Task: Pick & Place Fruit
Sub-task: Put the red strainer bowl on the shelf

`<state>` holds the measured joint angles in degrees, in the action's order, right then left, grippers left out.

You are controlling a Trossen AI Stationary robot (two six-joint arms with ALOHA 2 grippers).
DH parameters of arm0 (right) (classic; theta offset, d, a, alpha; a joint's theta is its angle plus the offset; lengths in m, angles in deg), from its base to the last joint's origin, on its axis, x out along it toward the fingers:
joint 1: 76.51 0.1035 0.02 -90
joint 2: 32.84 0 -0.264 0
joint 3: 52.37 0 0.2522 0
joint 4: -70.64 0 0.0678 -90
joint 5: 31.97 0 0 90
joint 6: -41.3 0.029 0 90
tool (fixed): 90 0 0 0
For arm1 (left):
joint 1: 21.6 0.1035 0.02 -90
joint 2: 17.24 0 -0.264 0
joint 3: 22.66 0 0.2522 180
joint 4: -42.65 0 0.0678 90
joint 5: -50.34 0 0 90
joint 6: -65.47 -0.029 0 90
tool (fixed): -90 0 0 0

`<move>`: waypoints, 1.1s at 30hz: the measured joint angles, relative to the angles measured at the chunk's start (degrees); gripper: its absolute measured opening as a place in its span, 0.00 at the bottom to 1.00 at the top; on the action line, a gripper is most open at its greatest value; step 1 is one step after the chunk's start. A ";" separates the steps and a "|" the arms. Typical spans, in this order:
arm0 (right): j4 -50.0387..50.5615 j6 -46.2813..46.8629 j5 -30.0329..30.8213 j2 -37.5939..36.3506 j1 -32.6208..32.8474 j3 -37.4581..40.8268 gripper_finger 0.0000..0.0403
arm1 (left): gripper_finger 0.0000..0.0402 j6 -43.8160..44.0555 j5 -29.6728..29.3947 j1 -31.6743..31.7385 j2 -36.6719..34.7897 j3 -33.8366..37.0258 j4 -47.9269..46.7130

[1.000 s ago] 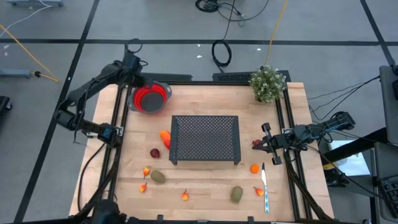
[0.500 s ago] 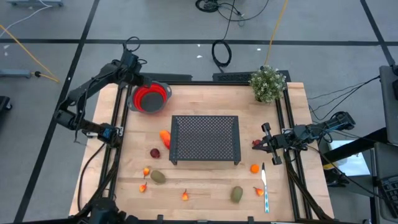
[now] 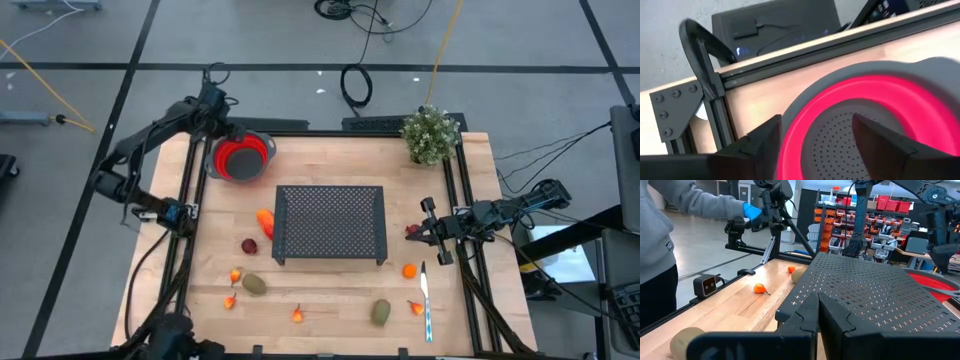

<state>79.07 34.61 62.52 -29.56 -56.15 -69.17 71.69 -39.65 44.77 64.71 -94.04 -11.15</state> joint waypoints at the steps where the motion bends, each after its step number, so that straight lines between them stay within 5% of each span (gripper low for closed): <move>1: 0.00 0.00 -0.02 -0.02 0.00 -0.02 0.00 | 0.64 -0.06 -0.07 0.00 0.77 0.00 -0.02; 28: -0.02 -0.02 0.00 0.00 0.00 -0.01 0.00 | 0.68 -6.16 -4.07 -0.04 10.41 0.00 1.03; 33: 0.00 -0.02 0.00 -0.02 0.00 -0.02 0.00 | 0.61 -6.35 -4.43 -0.50 11.11 0.02 1.48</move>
<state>79.07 34.58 62.52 -29.58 -56.15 -69.20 65.34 -44.08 44.27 75.82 -94.02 -9.67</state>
